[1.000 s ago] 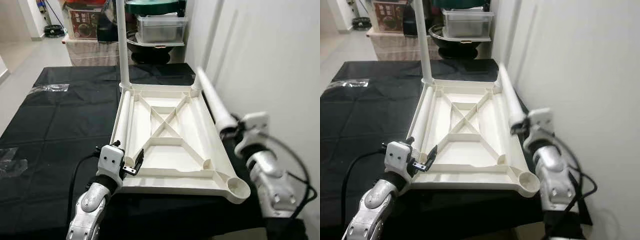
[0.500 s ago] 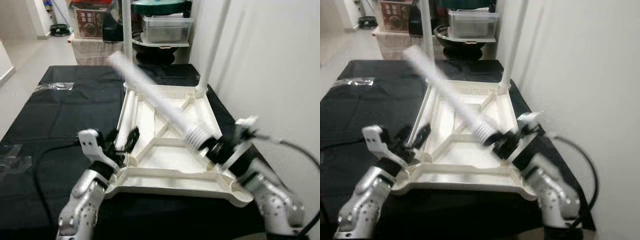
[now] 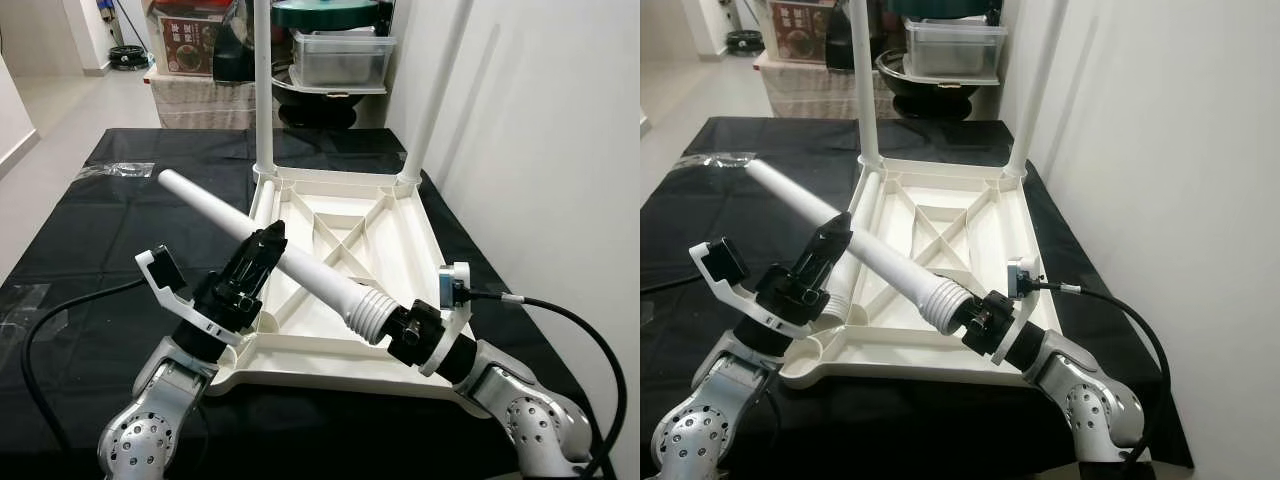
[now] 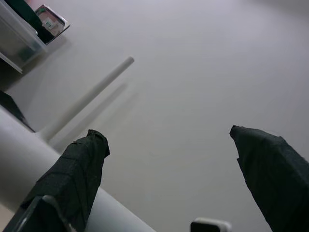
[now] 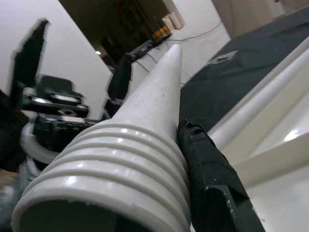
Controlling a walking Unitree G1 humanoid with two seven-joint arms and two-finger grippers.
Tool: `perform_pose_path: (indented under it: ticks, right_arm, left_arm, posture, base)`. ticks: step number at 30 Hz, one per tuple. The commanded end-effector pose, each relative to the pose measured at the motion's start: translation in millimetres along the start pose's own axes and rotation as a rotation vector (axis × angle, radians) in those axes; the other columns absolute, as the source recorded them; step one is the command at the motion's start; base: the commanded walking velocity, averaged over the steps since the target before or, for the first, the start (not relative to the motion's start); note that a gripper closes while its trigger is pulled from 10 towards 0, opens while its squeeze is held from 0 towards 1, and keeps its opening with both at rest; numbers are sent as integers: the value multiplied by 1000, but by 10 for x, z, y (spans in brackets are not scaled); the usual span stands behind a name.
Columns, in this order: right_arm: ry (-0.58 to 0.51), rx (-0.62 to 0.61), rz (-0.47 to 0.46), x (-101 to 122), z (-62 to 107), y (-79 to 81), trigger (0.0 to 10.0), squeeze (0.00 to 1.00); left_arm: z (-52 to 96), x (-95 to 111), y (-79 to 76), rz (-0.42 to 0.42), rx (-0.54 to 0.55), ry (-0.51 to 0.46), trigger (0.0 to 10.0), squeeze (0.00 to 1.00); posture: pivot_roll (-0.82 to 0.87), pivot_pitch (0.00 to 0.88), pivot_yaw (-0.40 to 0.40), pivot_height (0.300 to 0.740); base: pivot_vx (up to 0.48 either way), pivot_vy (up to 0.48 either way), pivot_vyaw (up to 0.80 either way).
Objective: Building children table
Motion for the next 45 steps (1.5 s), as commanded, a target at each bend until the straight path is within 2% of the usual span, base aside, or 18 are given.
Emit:
perform_pose_path:
  ticks: [1, 4, 5, 6, 11, 14, 18, 19, 21, 23, 28, 33, 40, 41, 42, 43, 44, 45]
  right_arm:
    - [-13, 38, -12, 26, 0, 67, 0, 0]
    - [-69, 15, -34, 120, 40, 8, 0, 0]
    - [-69, 15, -34, 120, 40, 8, 0, 0]
    - [-131, -34, -56, 218, 56, -92, 0, 0]
    - [-189, -42, -92, 314, 55, -130, 0, 0]
    - [-170, 16, -102, 298, 26, -29, 0, 0]
    - [-125, 132, -144, 205, 29, 166, 0, 0]
    - [-105, 187, -154, 176, 42, 258, 0, 0]
    - [-105, 187, -154, 176, 42, 258, 0, 0]
    - [-44, 279, -149, 77, 70, 425, 0, 0]
    - [-27, 304, -145, 38, 80, 461, 0, 0]
    - [40, 309, -130, -44, 76, 462, 0, 0]
    - [135, 278, -155, -210, 199, 354, 0, 0]
    - [142, 257, -161, -226, 221, 303, 0, 0]
    - [144, 240, -166, -233, 231, 260, 0, 0]
    - [144, 240, -166, -233, 231, 260, 0, 0]
    - [144, 227, -166, -235, 233, 226, 0, 0]
    - [144, 227, -166, -235, 233, 226, 0, 0]
  left_arm:
    - [6, 26, -6, 24, -1, -7, 10000, 0]
    - [41, 83, -30, 103, -17, -13, 10000, 0]
    - [41, 83, -30, 103, -17, -13, 10000, 0]
    - [58, 68, -62, 132, -32, -5, 10000, 0]
    - [88, 48, -56, 154, -30, 2, 10000, 0]
    - [108, 47, -41, 172, -25, -1, 10000, 0]
    - [119, 83, -9, 189, -18, -14, 10000, 0]
    - [127, 103, 16, 201, -9, -24, 10000, 0]
    - [127, 103, 16, 201, -9, -24, 10000, 0]
    - [141, 117, 51, 226, 1, -35, 10000, 0]
    - [142, 108, 46, 244, -5, -29, 10000, 0]
    - [133, 135, 39, 257, -11, -39, 10000, 0]
    - [100, 312, 11, 272, -37, -112, 10000, 0]
    - [100, 327, -1, 274, -45, -118, 2980, 0]
    - [101, 329, -11, 281, -53, -119, 1490, 0]
    - [101, 329, -11, 281, -53, -119, 1490, 0]
    - [108, 323, -21, 286, -62, -117, 0, 0]
    - [108, 323, -21, 286, -62, -117, 0, 0]
  posture:
    - [15, 0, -80, 740]
    - [12, 0, -78, 740]
    - [12, 0, -78, 740]
    - [12, 0, -78, 740]
    - [11, 0, -79, 740]
    - [9, 0, -82, 740]
    - [10, 0, -83, 740]
    - [10, 0, -83, 740]
    - [10, 0, -83, 740]
    - [3, 0, -79, 740]
    - [3, 0, -79, 740]
    - [6, 0, -80, 740]
    - [11, 0, -84, 740]
    - [11, 0, -84, 740]
    - [11, 0, -84, 740]
    - [11, 0, -84, 740]
    - [11, 0, -84, 740]
    - [11, 0, -84, 740]
  base:
    - [0, 0, 0]
    - [0, 0, 0]
    - [0, 0, 0]
    - [0, 0, 0]
    - [0, 0, 0]
    - [0, 0, 0]
    - [0, 0, 0]
    - [0, 0, 0]
    - [0, 0, 0]
    - [0, 0, 0]
    - [0, 0, 0]
    - [0, 0, 0]
    - [0, 0, 0]
    - [0, 0, 0]
    - [0, 0, 0]
    - [0, 0, 0]
    - [0, 0, 0]
    - [0, 0, 0]
Point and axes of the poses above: a point about 5 cm out from each wrist's last joint towards the gripper, its own z axis pointing back from the gripper into the wrist, its own x axis along the axis of the wrist's last joint, y = z × x, the point moved 3 cm from there along -z, pointing out of the wrist towards the gripper, and after that the axes turned 3 degrees about -z, right-handed, at the moved point
